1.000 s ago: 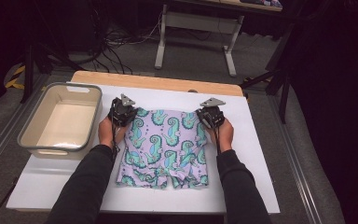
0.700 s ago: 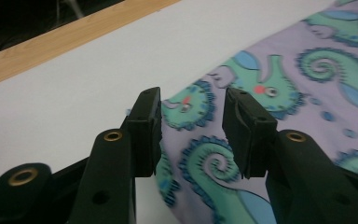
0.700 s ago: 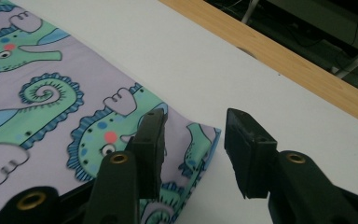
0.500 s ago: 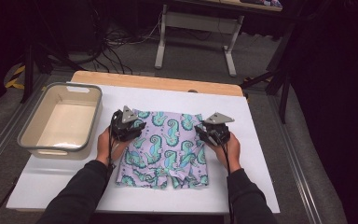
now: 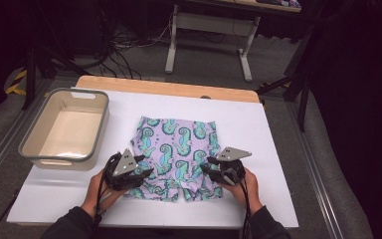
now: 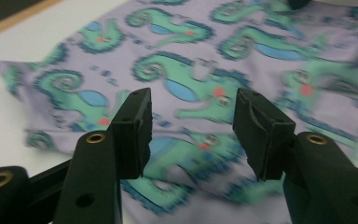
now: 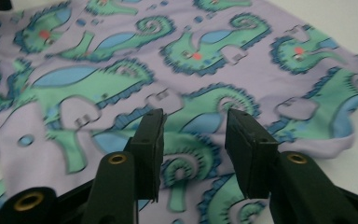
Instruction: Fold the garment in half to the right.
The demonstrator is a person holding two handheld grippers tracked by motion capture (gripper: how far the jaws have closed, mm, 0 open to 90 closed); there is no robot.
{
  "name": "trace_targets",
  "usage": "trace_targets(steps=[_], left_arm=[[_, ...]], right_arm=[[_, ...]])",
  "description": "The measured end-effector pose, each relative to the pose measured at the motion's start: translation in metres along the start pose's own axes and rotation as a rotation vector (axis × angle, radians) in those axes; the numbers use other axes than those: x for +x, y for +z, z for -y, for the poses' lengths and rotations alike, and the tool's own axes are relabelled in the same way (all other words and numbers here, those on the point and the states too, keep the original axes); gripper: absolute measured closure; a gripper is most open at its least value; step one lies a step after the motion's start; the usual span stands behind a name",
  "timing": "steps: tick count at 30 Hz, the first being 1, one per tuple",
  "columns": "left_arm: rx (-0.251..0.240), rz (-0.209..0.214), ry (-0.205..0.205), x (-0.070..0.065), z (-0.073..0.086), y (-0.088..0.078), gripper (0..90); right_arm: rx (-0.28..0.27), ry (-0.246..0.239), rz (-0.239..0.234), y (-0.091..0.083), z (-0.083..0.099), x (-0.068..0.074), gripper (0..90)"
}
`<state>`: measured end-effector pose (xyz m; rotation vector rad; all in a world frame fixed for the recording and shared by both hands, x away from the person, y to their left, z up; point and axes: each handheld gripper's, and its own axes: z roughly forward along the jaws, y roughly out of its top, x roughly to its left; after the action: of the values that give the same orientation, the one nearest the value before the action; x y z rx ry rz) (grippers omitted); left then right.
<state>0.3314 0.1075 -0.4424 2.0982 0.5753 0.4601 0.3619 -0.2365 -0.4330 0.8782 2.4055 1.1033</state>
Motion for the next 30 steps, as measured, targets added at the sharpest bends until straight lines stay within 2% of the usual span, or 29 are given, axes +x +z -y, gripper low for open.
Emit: trace_targets(steps=[2, 6, 7, 9, 11, 12, 14, 15, 19, 22, 28, 30], left_arm=[[0.007, 0.012, 0.028, -0.01, 0.003, -0.004, 47.9], [0.048, 0.065, 0.034, -0.017, 0.009, -0.002, 48.1], [0.066, 0.081, 0.03, -0.018, 0.01, 0.001, 48.1], [0.099, 0.084, 0.042, -0.019, 0.012, 0.006, 50.1], [0.108, 0.091, 0.042, -0.018, 0.013, 0.008, 52.1], [0.127, 0.098, 0.041, -0.017, 0.014, 0.01, 52.1], [0.15, 0.113, 0.032, -0.016, 0.017, 0.013, 58.6], [0.146, 0.122, 0.031, -0.015, 0.017, 0.012, 67.2], [0.151, 0.11, 0.043, -0.015, 0.017, 0.01, 79.1], [0.134, 0.108, 0.042, -0.015, 0.016, 0.006, 81.2], [0.108, 0.109, 0.042, -0.015, 0.013, -0.002, 79.6], [0.113, 0.117, 0.047, -0.018, 0.014, -0.003, 80.0]], right_arm=[[0.01, 0.007, -0.037, 0.0, 0.003, 0.008, 56.0], [0.042, -0.009, -0.061, 0.003, 0.006, 0.019, 55.0], [0.051, -0.007, -0.058, 0.005, 0.007, 0.019, 56.9], [0.068, 0.006, -0.066, 0.008, 0.01, 0.019, 60.6], [0.079, 0.001, -0.06, 0.01, 0.01, 0.019, 62.6], [0.082, -0.001, -0.061, 0.012, 0.011, 0.019, 65.1], [0.082, -0.004, -0.05, 0.012, 0.013, 0.019, 74.3], [0.082, -0.002, -0.055, 0.011, 0.013, 0.019, 82.5], [0.08, -0.026, -0.048, 0.008, 0.013, 0.02, 89.8], [0.065, -0.045, -0.043, 0.001, 0.011, 0.022, 90.0], [0.026, -0.034, -0.045, -0.014, 0.013, 0.022, 90.0], [0.018, -0.032, -0.051, -0.018, 0.015, 0.023, 90.0]])
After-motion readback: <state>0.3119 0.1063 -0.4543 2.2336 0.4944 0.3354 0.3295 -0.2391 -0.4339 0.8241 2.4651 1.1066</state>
